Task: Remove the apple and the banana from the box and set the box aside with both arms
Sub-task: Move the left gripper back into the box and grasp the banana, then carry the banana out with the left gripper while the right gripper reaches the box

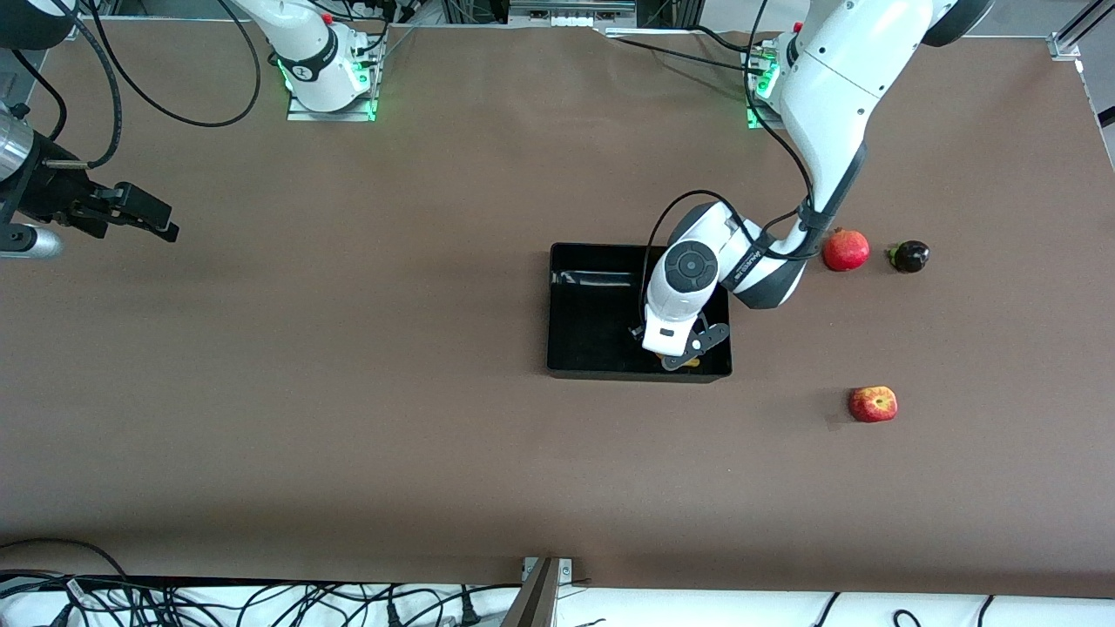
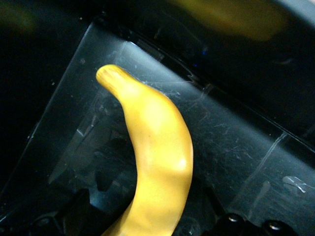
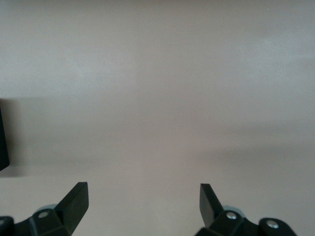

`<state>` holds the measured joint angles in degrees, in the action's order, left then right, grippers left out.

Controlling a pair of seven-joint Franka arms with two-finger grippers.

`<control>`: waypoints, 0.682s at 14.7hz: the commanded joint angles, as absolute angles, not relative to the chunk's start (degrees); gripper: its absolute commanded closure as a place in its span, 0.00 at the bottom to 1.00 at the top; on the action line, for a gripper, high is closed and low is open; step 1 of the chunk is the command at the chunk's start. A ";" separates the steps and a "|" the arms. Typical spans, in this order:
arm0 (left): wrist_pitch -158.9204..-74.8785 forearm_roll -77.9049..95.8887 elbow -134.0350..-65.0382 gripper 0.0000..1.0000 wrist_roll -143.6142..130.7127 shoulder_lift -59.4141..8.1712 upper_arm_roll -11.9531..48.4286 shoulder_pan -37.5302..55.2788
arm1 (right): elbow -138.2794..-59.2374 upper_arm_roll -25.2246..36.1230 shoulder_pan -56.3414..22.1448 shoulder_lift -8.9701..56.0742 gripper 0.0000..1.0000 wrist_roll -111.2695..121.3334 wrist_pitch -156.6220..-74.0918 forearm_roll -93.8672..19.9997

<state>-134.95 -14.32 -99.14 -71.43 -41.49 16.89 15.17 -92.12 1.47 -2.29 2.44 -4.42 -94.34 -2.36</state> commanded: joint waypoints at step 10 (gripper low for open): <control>-127.65 -15.65 -98.27 1.00 -69.45 -37.10 18.80 13.54 | -91.23 1.14 -1.85 2.72 0.00 -4.22 -93.60 -1.85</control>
